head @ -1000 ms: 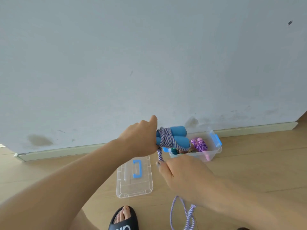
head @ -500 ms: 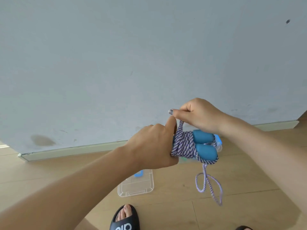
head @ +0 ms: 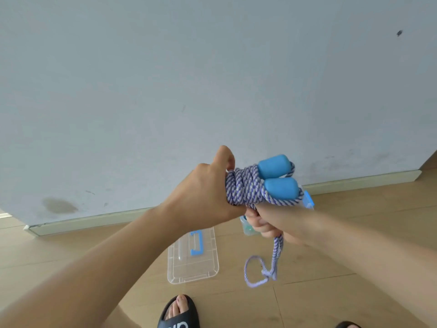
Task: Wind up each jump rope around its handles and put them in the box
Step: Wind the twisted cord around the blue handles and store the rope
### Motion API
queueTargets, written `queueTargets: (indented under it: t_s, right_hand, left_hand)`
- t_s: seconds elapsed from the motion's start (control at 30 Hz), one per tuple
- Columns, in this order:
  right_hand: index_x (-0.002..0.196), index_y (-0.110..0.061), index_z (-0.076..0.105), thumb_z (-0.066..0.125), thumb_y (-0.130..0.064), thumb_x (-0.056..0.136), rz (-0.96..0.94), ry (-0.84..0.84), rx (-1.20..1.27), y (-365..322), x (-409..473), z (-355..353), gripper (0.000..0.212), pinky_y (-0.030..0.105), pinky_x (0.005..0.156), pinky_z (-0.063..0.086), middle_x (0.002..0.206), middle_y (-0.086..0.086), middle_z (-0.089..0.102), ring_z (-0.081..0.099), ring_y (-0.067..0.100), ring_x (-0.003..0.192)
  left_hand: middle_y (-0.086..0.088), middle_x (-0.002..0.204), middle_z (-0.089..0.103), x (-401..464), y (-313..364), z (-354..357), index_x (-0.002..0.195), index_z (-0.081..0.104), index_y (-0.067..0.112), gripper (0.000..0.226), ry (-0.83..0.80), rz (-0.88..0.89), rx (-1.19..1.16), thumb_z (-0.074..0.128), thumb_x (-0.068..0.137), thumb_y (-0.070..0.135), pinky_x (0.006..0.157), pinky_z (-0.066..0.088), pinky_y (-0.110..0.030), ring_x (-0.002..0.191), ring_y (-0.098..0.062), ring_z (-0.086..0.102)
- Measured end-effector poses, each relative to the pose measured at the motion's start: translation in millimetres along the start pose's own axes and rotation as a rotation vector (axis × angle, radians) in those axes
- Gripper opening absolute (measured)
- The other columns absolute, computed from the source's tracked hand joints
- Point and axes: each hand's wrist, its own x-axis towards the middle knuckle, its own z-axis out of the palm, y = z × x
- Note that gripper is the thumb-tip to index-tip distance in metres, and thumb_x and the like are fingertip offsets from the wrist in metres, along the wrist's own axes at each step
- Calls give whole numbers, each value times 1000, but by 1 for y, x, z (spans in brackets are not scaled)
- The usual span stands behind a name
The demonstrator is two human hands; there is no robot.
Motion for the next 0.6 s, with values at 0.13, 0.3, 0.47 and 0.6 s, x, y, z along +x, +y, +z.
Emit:
queueTargets:
  t_s: [0.13, 0.3, 0.47, 0.6]
  right_hand:
    - [62, -16, 39, 31, -34, 102, 42, 40, -51, 2, -20, 18, 45, 18, 37, 18, 45, -3, 33, 23, 10, 35]
    - [61, -11, 32, 37, -41, 100, -348, 302, -615, -1, -49, 30, 50, 36, 56, 31, 52, -1, 32, 27, 14, 52]
    - [54, -14, 32, 39, -53, 97, -589, 445, -1029, -29, -59, 15, 59, 29, 46, 19, 43, 2, 28, 29, 20, 45]
    - [50, -15, 30, 44, -54, 97, -675, 425, -1119, -38, -59, 10, 63, 30, 48, 20, 41, 1, 26, 27, 20, 44]
  left_hand:
    - [3, 59, 55, 5, -24, 3, 101, 37, 21, 47, -17, -119, 71, 71, 70, 30, 43, 37, -29, 52, -19, 54]
    - [-2, 66, 53, 4, -49, 7, 103, 37, 16, 29, -101, -150, 376, 58, 82, 20, 47, 42, -34, 55, -24, 53]
    - [0, 69, 46, 3, -40, 30, 95, 37, 15, 20, -264, -103, 558, 53, 85, 21, 49, 34, -29, 57, -21, 48]
    - [1, 77, 51, 1, -29, 46, 99, 43, 14, 14, -357, -27, 588, 47, 87, 20, 53, 36, -29, 65, -22, 52]
